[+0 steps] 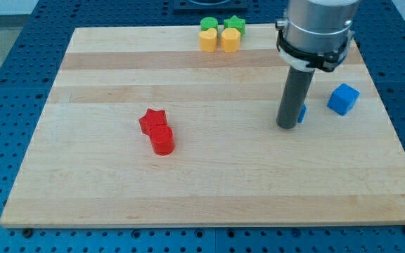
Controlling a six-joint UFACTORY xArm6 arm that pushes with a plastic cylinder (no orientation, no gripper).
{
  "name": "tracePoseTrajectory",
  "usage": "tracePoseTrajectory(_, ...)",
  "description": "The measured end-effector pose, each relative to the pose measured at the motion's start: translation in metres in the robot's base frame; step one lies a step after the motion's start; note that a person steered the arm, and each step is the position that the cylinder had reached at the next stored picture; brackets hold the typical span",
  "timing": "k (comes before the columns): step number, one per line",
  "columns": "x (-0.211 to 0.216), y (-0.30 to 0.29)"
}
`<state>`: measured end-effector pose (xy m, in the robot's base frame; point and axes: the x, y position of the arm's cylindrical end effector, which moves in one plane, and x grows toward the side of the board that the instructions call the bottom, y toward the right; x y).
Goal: Move blue triangle left side of blue cube
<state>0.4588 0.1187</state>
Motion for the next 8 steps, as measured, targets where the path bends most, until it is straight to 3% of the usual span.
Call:
tracePoseTrajectory(6, -0.040, 0.026)
tracePoseTrajectory(8, -0.076, -0.007)
